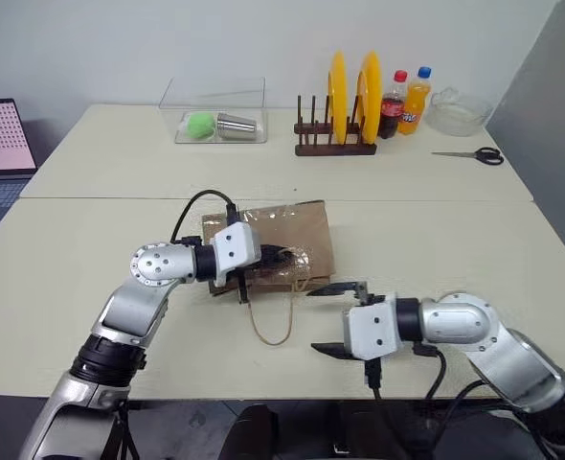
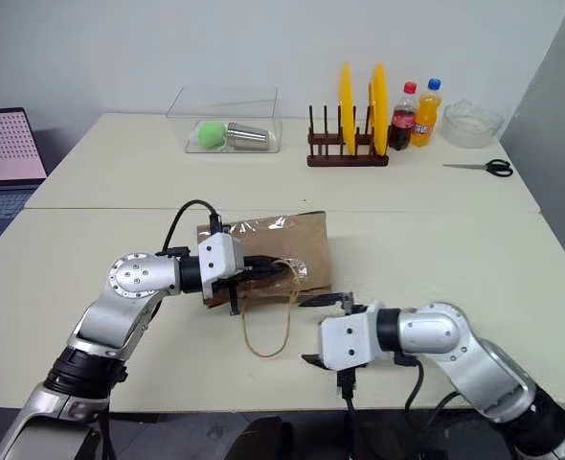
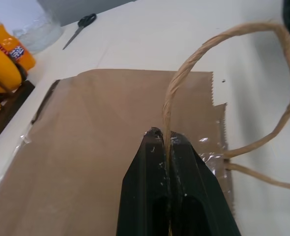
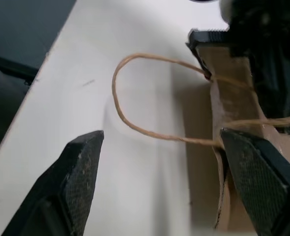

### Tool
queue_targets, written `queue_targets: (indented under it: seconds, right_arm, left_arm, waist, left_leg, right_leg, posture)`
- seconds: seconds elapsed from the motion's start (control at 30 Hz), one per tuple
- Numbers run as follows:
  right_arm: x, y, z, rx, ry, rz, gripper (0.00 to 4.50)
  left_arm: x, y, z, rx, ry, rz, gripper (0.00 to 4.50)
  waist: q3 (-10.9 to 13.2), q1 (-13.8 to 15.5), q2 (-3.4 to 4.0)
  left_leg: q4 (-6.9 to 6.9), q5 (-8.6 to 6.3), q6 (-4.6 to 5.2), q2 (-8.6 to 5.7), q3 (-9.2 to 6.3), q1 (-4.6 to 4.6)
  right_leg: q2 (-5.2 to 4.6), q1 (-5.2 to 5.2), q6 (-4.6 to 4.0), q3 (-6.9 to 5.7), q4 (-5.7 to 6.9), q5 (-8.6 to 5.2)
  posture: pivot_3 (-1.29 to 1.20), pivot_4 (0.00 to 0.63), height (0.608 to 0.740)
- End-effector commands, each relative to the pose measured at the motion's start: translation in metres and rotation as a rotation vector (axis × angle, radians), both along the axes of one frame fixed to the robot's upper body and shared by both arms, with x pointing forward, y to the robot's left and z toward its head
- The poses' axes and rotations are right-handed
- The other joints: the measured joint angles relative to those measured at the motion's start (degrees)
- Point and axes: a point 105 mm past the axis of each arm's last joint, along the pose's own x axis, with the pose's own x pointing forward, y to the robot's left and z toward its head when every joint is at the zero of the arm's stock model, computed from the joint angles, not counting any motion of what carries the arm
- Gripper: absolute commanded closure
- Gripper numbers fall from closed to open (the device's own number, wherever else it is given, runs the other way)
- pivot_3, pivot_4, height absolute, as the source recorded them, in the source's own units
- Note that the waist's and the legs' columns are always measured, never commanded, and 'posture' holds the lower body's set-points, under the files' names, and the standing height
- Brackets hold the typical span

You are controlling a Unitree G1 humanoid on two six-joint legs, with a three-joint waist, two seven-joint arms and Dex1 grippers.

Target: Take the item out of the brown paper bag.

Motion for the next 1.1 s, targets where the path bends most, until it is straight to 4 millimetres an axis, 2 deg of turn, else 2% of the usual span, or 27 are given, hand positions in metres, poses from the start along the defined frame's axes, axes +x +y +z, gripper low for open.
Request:
queue_targets:
  seconds: [0.03,0.33,0.47,0.57,0.63,0.87,1.1]
  right_arm:
    - [0.002,0.011,0.001,0.005,-0.108,0.073,0.53]
    - [0.016,0.028,0.0,0.038,-0.214,0.091,0.53]
    - [0.021,0.035,-0.005,0.022,-0.239,0.094,0.53]
    - [0.022,0.037,-0.007,0.018,-0.252,0.099,1.15]
    - [0.023,0.037,-0.008,0.016,-0.256,0.101,1.79]
    - [0.023,0.038,-0.015,-0.003,-0.238,0.099,4.48]
    - [0.018,0.033,-0.029,-0.073,-0.179,0.121,4.48]
  left_arm:
    - [0.008,0.003,0.018,-0.05,-0.053,0.019,4.47]
    - [0.013,0.005,0.021,-0.065,-0.057,0.031,4.47]
    - [0.014,0.004,0.022,-0.066,-0.06,0.03,4.47]
    - [0.016,0.002,0.024,-0.07,-0.063,0.03,4.5]
    - [0.017,0.001,0.026,-0.073,-0.065,0.03,4.5]
    - [0.017,-0.003,0.032,-0.088,-0.068,0.028,4.5]
    - [0.024,-0.005,0.054,-0.143,-0.067,0.066,4.5]
  waist:
    - [0.0,0.0,0.0]
    - [0.0,0.0,0.0]
    - [0.0,0.0,0.0]
    - [0.0,0.0,0.0]
    - [0.0,0.0,0.0]
    - [0.0,0.0,0.0]
    - [0.0,0.0,0.0]
  left_leg:
    - [0.0,0.0,0.0,0.0,-0.01,0.0]
    - [0.0,0.0,-0.01,0.0,-0.01,0.02]
    - [0.01,0.0,-0.01,-0.01,0.0,0.01]
    - [0.01,0.0,-0.01,-0.01,0.01,0.01]
    - [0.01,0.0,-0.01,-0.01,0.01,0.01]
    - [0.01,0.0,-0.01,-0.01,0.01,0.02]
    - [0.02,0.01,-0.01,-0.01,0.0,0.01]
  right_leg:
    - [0.0,0.0,0.0,0.0,0.0,0.0]
    - [0.0,-0.02,-0.03,0.02,0.08,0.02]
    - [0.0,-0.02,-0.3,0.04,0.07,0.17]
    - [0.0,-0.02,-0.31,0.03,0.07,0.18]
    - [0.0,-0.02,-0.31,0.03,0.07,0.18]
    - [0.0,-0.02,-0.32,0.03,0.09,0.19]
    - [0.0,-0.02,-0.32,0.03,0.09,0.19]
  posture:
    - [0.0,0.15,0.74]
    - [0.0,0.15,0.74]
    - [0.0,0.15,0.74]
    - [0.0,0.15,0.74]
    - [0.0,0.15,0.74]
    - [0.0,0.15,0.74]
    - [0.0,0.15,0.74]
